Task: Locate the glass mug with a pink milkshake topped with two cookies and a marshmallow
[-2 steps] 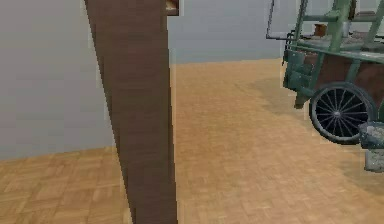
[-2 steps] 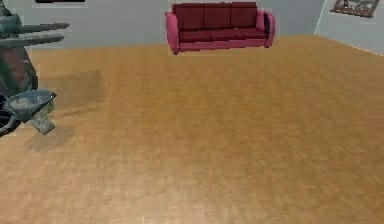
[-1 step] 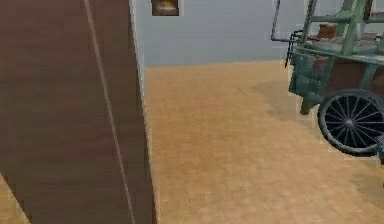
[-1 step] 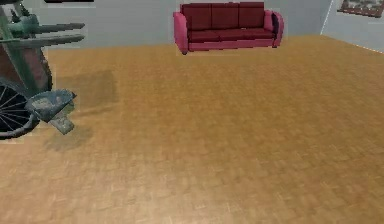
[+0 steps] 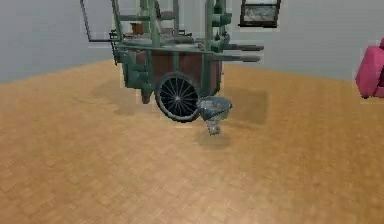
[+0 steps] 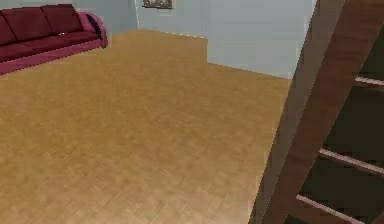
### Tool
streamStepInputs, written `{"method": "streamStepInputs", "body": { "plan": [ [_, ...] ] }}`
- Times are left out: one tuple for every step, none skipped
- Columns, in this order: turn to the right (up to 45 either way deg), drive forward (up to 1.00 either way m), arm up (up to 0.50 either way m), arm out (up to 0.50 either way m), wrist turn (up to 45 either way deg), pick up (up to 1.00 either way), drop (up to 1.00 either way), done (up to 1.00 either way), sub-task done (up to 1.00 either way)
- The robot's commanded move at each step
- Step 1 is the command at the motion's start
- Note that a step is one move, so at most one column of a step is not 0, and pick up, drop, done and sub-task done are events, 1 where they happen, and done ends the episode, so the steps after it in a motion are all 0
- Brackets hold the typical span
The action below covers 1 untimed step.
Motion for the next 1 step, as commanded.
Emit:
{"method": "streamStepInputs", "body": {
  "plan": [
    [36.0,0.0,0.0,0.0,0.0,0.0,0.0,0.0,0.0]
  ]
}}
